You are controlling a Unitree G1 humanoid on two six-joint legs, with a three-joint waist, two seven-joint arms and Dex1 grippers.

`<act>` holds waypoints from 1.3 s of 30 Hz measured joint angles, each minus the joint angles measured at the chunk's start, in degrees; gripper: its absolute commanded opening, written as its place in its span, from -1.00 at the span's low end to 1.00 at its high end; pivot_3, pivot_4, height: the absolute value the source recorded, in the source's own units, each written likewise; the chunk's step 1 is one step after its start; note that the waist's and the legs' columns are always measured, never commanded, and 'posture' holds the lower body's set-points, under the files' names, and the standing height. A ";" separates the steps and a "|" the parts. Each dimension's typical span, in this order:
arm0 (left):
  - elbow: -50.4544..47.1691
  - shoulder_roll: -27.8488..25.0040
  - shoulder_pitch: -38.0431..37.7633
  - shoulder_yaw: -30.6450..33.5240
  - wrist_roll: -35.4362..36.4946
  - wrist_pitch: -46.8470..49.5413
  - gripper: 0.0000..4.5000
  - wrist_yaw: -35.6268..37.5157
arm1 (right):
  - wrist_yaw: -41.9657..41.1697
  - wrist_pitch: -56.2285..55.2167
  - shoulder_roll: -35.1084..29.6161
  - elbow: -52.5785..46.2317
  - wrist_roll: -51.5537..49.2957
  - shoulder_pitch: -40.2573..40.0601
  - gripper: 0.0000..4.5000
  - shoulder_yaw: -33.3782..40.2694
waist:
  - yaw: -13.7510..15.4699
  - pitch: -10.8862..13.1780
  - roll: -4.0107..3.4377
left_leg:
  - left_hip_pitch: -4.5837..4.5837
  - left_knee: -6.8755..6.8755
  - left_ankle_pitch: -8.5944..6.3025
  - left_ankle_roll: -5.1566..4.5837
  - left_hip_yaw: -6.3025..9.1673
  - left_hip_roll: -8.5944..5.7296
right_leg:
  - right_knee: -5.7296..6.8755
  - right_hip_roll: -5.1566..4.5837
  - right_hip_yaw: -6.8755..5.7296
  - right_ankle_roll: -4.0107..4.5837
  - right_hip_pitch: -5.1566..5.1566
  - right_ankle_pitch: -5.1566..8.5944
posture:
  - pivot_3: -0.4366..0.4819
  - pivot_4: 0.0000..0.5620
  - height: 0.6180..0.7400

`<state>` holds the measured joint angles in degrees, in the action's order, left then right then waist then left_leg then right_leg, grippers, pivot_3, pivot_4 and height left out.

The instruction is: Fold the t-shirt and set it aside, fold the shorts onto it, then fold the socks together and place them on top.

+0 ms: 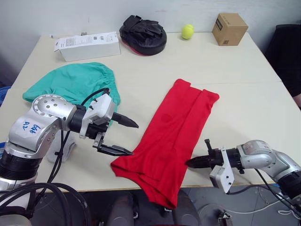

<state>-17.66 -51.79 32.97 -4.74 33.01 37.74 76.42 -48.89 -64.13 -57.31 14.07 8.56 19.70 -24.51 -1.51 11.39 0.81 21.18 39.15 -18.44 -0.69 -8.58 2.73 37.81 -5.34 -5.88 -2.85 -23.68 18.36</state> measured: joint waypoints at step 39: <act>89.98 39.47 41.48 -0.35 -19.72 -8.56 1.00 -20.00 | -2.03 -11.27 -6.69 11.21 0.40 6.49 -0.98 -2.58 | 0.03 0.08 0.24 | 0.01 0.06 0.03 -0.07 0.03 -0.01 | 0.01 0.02 -0.21 -0.06 0.08 -0.03 | -0.05 -0.47 1.00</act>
<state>72.32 -12.32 74.44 -5.09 13.30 29.17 56.42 -50.91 -75.40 -64.00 25.27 8.97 26.19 -27.10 -1.48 11.47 1.05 21.19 39.21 -18.41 -0.76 -8.55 2.72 37.82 -5.32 -6.09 -2.91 -23.61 18.32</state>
